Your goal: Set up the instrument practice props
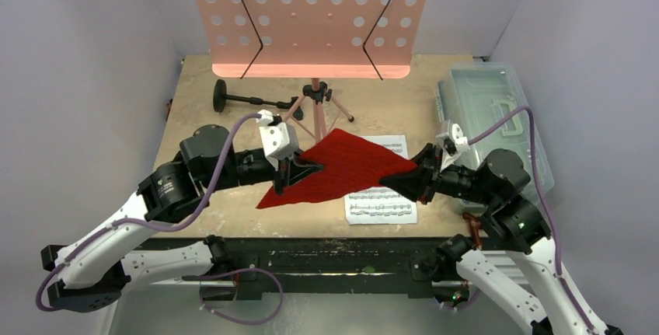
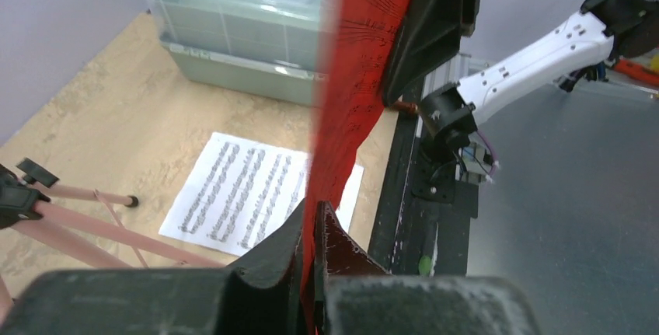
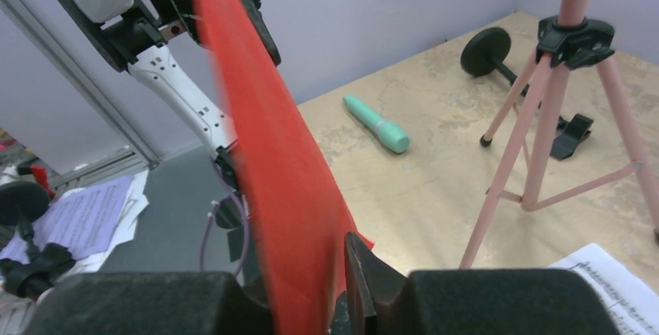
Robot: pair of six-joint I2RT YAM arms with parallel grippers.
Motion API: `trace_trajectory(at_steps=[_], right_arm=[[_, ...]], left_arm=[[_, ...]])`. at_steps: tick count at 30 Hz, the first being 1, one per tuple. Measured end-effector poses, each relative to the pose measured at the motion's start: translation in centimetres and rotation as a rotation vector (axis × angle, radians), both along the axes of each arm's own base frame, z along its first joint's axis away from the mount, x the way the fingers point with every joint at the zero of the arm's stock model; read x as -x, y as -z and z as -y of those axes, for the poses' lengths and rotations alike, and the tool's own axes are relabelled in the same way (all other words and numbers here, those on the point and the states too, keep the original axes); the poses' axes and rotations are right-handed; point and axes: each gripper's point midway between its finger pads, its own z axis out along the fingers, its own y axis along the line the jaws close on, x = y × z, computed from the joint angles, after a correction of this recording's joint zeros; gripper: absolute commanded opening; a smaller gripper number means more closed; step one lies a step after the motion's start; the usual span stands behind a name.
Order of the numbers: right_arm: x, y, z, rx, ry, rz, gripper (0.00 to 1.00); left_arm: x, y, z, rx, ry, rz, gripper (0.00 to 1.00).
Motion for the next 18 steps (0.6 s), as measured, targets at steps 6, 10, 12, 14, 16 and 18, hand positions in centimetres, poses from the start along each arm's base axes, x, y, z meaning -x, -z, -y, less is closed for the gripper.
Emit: trace_trajectory(at_steps=[6,10,12,14,16,18], right_arm=[[-1.1,-1.5,-0.5,-0.105,0.031,0.006,0.76],[-2.2,-1.7,-0.9,-0.201,0.065,-0.013,0.82],[-2.5,-2.2,-1.2,-0.265,0.062,-0.021,0.81],[-2.6,-3.5,-1.6,-0.336,0.041,-0.018,0.8],[-2.7,-5.2,-1.9,-0.402,0.015,-0.005,0.79],[-2.6,-7.0,-2.1,-0.478,-0.02,0.012,0.77]], left_arm=[[0.2,-3.7,-1.2,0.136,-0.039,0.047,0.0],[0.5,-7.3,-2.3,0.28,-0.067,0.082,0.0],[0.7,-8.9,-2.9,0.355,-0.072,0.088,0.0],[1.1,-10.3,-3.3,0.426,-0.07,0.094,0.0],[1.3,-11.4,-3.5,0.486,-0.063,0.092,0.0],[1.4,-12.1,-3.4,0.528,-0.057,0.088,0.0]])
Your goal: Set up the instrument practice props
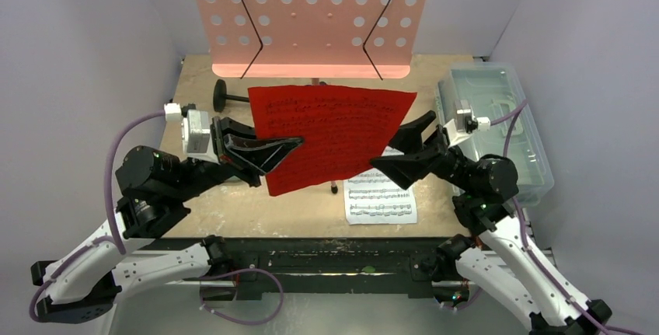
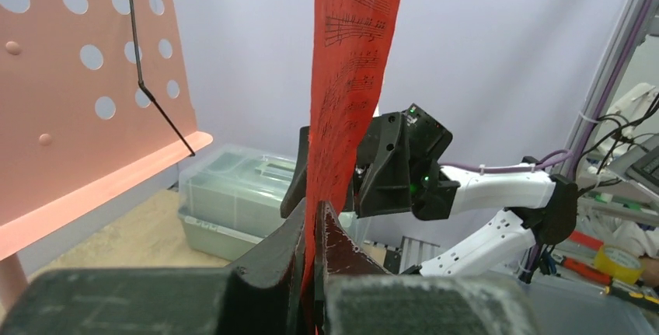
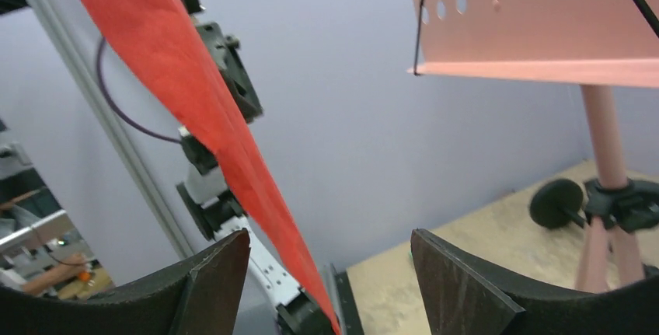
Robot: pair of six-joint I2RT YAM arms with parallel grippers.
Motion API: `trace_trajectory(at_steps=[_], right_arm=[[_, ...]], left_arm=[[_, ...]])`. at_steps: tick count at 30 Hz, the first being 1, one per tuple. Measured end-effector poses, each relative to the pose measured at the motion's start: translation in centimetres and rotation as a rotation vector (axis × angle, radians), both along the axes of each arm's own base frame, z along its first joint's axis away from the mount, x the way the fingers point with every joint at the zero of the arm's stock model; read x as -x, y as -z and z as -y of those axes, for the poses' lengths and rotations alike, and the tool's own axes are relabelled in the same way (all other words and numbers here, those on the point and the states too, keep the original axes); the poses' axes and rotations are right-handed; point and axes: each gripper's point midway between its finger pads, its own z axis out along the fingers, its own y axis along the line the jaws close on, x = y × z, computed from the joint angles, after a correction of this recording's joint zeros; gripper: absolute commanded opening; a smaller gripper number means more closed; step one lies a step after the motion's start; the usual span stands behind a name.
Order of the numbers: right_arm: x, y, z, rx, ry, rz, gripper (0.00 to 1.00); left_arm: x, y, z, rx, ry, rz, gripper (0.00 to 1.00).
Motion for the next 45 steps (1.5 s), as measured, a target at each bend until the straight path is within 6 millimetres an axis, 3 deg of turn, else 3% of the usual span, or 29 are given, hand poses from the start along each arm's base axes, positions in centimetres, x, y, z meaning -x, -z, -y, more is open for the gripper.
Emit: trace_trajectory(at_steps=[7,12,19,25,27,29,31,32,34,36,41,45], right_arm=[[0.8,-4.0,-0.3,-0.179,-0.124,0.037,0.57],[1.4,-5.5,-0.2,-0.273,-0.205,0.039,0.45],[1.4,-6.3,-0.2,-0.335,-0.251,0.052,0.34],[0.2,-6.3,-0.6,-0.369,-0.262,0.036,0.15],[-0.4,-6.5,-0.9,-0.381,-0.271,0.028,0.02],[-0.8,-6.8,-1.1,-0.391,-0.279,0.025,0.0],[-1.0,-6.9,-1.2,-0.397,-0.286,0.023,0.0],[-1.1,-7.0,-1.3,-0.399,-0.288,0.025,0.0],[-1.0,-7.2,-1.2,-0.404,-0.291,0.033,0.0],[-0.8,-7.5,-1.0,-0.409,-0.285,0.044,0.0],[-1.8,-8.8,-0.5,-0.415,-0.178,0.043,0.0],[-3.1,-11.3,0.3,-0.414,-0.044,0.068,0.0]], left_arm=[[-0.6,-0.1,0.7,0.062,0.004,-0.034,0.0],[-1.6,0.4,0.8,0.097,-0.03,-0.073,0.0],[-2.1,0.0,0.7,0.131,-0.051,-0.081,0.0],[-2.2,-0.3,0.6,0.149,-0.057,-0.082,0.0],[-2.3,-0.3,0.6,0.149,-0.063,-0.085,0.0],[-2.5,-0.2,0.6,0.149,-0.07,-0.089,0.0],[-2.7,-0.2,0.5,0.149,-0.082,-0.095,0.11],[-2.9,0.0,0.4,0.147,-0.093,-0.1,0.27],[-3.6,0.6,0.2,0.13,-0.133,-0.125,0.52],[-4.7,1.4,0.0,0.104,-0.19,-0.164,0.66],[-8.3,3.1,-2.5,0.006,-0.448,-0.298,0.83],[-10.0,3.8,-5.4,-0.072,-0.633,-0.34,0.91]])
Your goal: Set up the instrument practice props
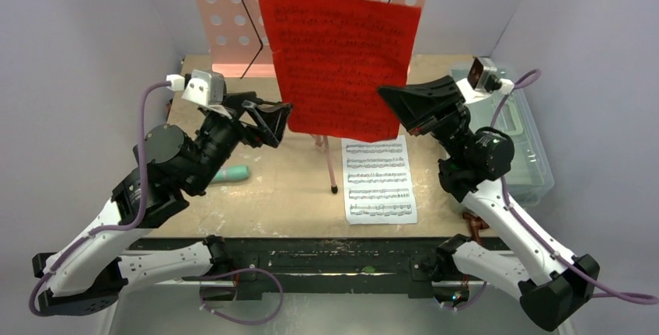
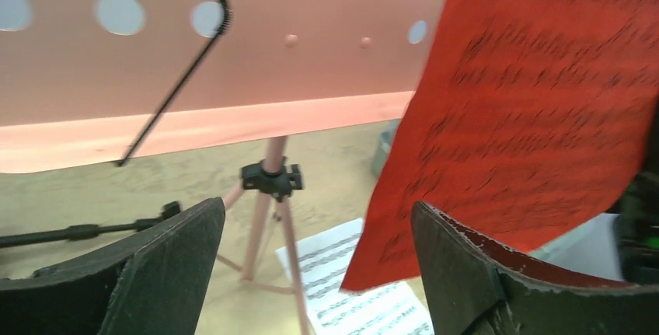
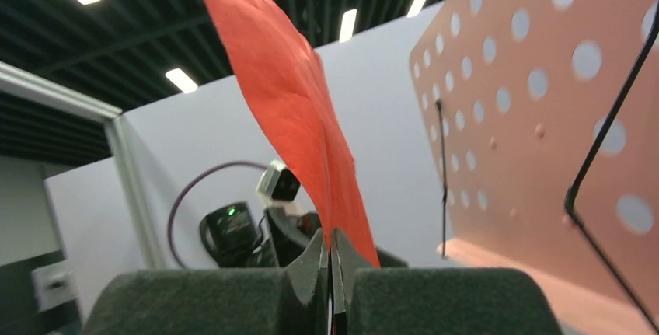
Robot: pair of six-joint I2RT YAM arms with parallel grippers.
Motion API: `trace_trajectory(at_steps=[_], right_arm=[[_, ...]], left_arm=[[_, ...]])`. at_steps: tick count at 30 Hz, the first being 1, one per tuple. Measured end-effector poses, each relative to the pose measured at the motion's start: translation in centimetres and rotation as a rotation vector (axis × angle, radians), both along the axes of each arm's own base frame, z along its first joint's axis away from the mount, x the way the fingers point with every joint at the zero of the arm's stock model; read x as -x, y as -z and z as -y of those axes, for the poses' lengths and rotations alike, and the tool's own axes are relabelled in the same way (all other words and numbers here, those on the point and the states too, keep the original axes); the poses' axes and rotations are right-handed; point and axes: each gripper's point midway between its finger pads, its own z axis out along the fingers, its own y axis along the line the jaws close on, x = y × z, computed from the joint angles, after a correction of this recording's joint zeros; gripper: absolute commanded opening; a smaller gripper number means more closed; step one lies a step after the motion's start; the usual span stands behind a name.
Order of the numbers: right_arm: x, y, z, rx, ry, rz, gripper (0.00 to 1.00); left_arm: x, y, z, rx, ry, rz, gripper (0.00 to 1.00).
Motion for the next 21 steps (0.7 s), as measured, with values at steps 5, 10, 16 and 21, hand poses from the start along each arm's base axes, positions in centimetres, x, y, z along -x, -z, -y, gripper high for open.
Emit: trace_trajectory(at_steps=[5,10,16,21], right_arm=[[-1.1,-3.9,0.8,-0.004,0.131,0.033,0.0],[-2.8,-6.3,0.8,0.003,0.223,0.052,0.0],[-6.5,-7.1,-0.1,0.039,0.322,0.034,0.0],[-8.2,-7.9,-0.4,0.061,0.384,0.041,0.0]], left_arm=[[-0.7,-0.7,-2.6,-0.105,-0.121,-0.006,0.93],[-1.8,-3.0,-2.7,-0.172,-0.179,0.022,0.94],[-4.1,-4.2,-1.4,-0.277,-0.253,0.035,0.96],[-5.8,-6.2,0.6,-0.311,-0.276,0.047,0.96]])
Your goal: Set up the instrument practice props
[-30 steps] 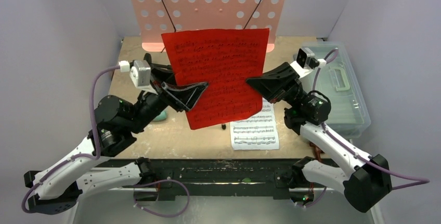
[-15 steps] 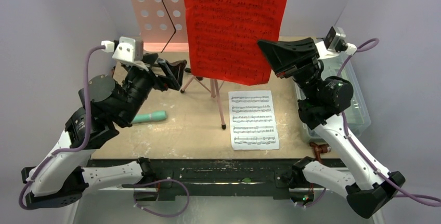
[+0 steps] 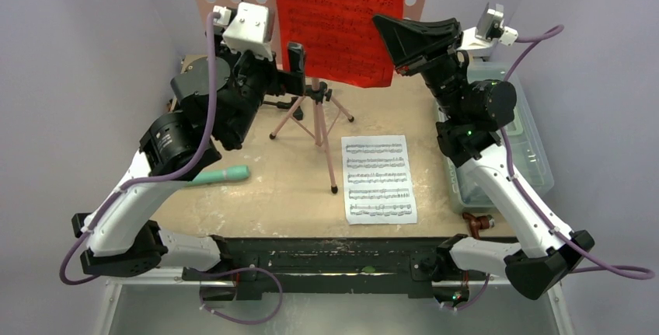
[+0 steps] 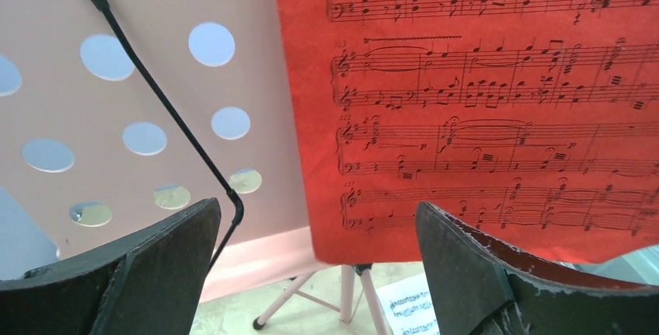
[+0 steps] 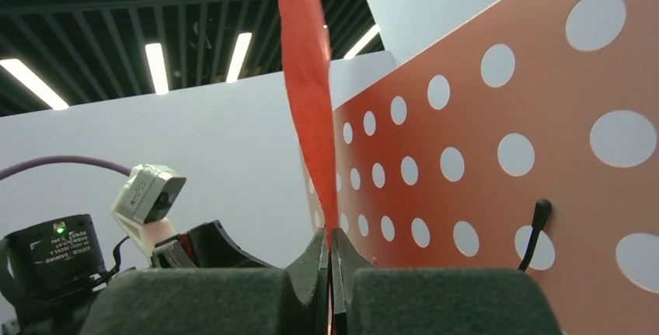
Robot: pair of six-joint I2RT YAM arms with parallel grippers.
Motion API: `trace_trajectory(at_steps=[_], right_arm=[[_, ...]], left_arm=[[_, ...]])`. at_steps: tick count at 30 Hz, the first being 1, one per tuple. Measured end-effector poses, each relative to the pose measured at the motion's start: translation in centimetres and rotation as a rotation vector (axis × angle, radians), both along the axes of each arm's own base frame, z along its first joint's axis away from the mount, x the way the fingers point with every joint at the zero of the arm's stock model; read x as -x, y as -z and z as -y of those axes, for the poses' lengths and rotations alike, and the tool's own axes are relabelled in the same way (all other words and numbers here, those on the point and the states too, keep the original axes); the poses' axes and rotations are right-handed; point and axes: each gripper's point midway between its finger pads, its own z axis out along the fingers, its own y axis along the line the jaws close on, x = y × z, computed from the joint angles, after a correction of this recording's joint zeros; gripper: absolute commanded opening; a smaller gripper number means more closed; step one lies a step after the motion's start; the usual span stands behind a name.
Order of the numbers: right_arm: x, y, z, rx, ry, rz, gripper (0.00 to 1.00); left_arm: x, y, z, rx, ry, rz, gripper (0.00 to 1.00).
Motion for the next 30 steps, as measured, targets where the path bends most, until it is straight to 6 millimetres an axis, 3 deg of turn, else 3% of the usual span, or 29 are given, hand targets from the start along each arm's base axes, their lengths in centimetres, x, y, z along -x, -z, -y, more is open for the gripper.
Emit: trace_trajectory(at_steps=[4,8,11,13,18,23,30], right_arm=[[-0.2,-0.6,0.4,0.004,0.044,0.021,0.0],[-0.3,-0.8,0.6,0.008,0.07,0.037,0.0],[-0.4,-0.8,0.7,0.011,0.084,0.042,0.0],[-0.3,-0.9,0.8,0.013,0.089,0.047,0.0],[-0.3,-1.0,0.9,0.017,0.097,0.056,0.0],[-0.6,-1.0,0.7,0.013,0.094,0.061,0.0],[-2.1,-0.5,-0.4,0.019,0.085,0.05,0.0]], left_arm=[[-1.0,-0.9,-0.4,-0.002,-0.041,0.008,0.95],[-3.7,-1.0,-3.1,0.011,-0.135,-0.003,0.91],[-6.3,-0.4,-5.0,0.031,-0.216,-0.025,0.87],[-7.1,0.5,-5.0,0.027,-0.225,-0.044,0.84],[-7.1,2.3,-3.9,0.032,-0.176,-0.068,0.73],[-6.5,1.8,-3.8,0.07,-0.143,-0.047,0.52],[-6.1,0.4,-3.7,0.122,-0.121,0.008,0.41]])
